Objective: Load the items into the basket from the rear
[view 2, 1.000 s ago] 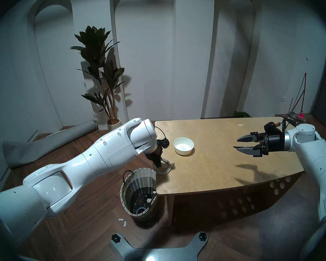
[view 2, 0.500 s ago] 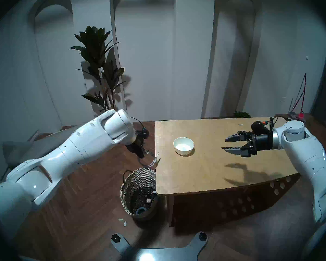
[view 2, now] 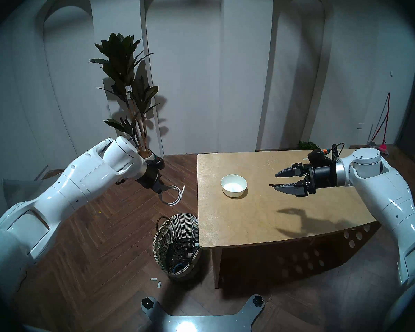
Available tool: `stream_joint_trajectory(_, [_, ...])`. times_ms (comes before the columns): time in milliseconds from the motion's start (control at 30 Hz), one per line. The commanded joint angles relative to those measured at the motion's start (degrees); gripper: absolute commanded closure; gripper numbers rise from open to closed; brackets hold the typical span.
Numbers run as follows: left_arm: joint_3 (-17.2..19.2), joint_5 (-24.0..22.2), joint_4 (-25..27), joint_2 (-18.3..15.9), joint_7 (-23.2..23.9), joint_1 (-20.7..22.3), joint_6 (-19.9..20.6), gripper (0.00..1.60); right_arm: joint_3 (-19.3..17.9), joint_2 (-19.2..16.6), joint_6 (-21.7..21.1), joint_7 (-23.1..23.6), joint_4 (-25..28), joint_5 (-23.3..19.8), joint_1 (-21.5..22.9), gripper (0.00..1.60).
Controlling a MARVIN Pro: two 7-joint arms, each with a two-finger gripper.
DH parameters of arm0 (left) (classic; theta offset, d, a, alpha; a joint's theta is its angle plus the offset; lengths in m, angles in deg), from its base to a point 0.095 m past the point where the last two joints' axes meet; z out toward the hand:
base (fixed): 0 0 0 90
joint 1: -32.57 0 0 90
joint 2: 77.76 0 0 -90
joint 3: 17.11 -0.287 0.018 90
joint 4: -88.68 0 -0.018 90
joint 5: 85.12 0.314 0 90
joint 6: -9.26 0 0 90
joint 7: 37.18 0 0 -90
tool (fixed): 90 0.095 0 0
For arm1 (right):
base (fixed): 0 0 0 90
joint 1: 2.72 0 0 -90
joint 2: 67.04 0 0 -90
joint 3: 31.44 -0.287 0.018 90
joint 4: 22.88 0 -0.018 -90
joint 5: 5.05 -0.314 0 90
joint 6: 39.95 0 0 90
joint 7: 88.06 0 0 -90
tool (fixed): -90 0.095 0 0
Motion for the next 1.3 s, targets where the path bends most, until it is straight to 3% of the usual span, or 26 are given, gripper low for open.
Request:
stream_joint_trajectory(0, [3.8,-0.1,-6.1,4.5,-7.0,-0.9,-6.8,1.60,-3.8,-2.8,-1.6,-2.3,4.0,-2.7,-4.6,0.00])
stream_joint_trajectory(300, [-0.6,1.1,-16.7,7.1,-6.1,0.7,-11.0,1.60,-8.1,-4.1,-2.7,-6.1,7.6,-4.6,-10.4,0.00])
stream_joint_trajectory(600, [3.1,-1.0,-21.2,9.9,-12.9,-1.1,-15.2,1.60,-8.6,-4.5,-2.6,-7.6,9.1,-3.7,-12.0,0.00])
stream_joint_trajectory(1100, [2.0,-0.9,-28.3,13.0,-14.8,-0.5,-14.7,1.60,-8.9,-4.3,-2.2,-7.6,9.0,-4.2,-12.1,0.00])
stream_joint_trajectory(1267, [1.5,-0.9,-27.4,12.8,-14.3,-0.9,-14.0,1.60,-8.9,-4.3,-2.6,-8.8,8.9,-3.6,-12.2,0.00])
